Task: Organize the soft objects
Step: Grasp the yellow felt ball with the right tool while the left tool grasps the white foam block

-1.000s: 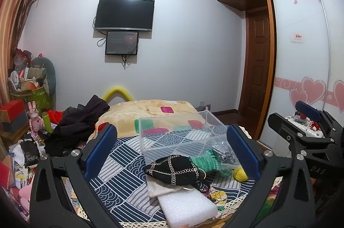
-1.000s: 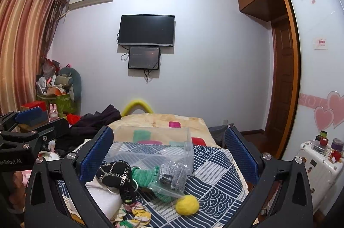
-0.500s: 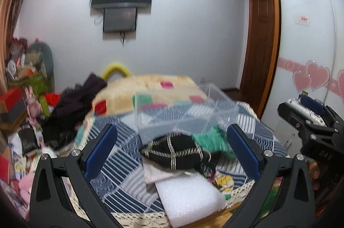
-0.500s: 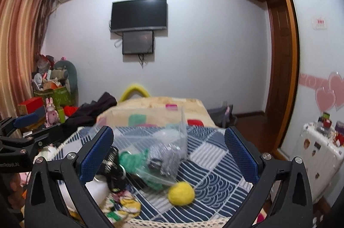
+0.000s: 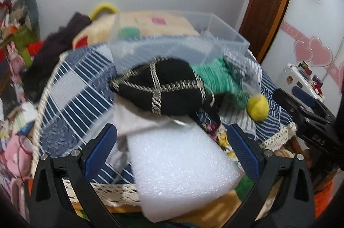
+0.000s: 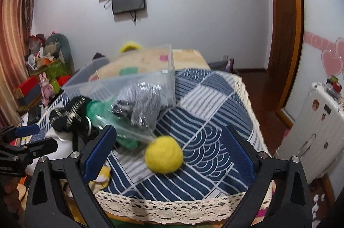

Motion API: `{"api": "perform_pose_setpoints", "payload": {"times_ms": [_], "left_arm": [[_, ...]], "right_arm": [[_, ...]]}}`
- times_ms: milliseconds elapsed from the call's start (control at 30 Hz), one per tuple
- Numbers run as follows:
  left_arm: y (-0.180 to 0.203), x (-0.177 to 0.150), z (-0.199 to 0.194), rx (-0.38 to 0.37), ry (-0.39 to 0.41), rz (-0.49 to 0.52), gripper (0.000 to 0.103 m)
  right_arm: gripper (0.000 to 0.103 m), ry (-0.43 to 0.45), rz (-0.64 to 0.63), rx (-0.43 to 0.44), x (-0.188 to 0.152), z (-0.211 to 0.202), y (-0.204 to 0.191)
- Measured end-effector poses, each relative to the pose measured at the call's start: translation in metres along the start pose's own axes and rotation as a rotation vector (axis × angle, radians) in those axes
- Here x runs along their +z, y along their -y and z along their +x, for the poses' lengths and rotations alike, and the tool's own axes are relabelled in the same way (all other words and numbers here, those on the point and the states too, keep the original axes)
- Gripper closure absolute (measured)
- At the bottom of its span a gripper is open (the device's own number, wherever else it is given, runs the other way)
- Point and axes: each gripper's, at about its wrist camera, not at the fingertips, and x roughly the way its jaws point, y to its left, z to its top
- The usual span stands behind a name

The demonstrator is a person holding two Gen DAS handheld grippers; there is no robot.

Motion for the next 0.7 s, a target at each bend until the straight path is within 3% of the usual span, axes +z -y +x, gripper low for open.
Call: {"api": "perform_pose_setpoints", "payload": {"times_ms": [300, 400, 500, 700], "left_arm": [[-0.008, -0.014, 0.026, -0.046, -0.125, -0.072, 0.0], [-0.013, -0.017, 0.025, -0.057, -0.119, -0.093, 0.006], [-0.013, -0.018, 0.019, -0.056, -0.105, -0.08, 0.009], [-0.016, -0.019, -0.003, -0.033, -0.06, -0.012, 0.015]], "right_arm": [[0.024, -0.123, 0.026, 0.046, -0.006, 0.022, 0.004], [0.036, -0.144, 0.003, 0.043, -0.01, 0.028, -0.002], [0.058, -0.175, -0.01, 0.045, -0.014, 0.032, -0.004], [0.061, -0.16, -0.01, 0.038, -0.012, 0.024, -0.002]]}}
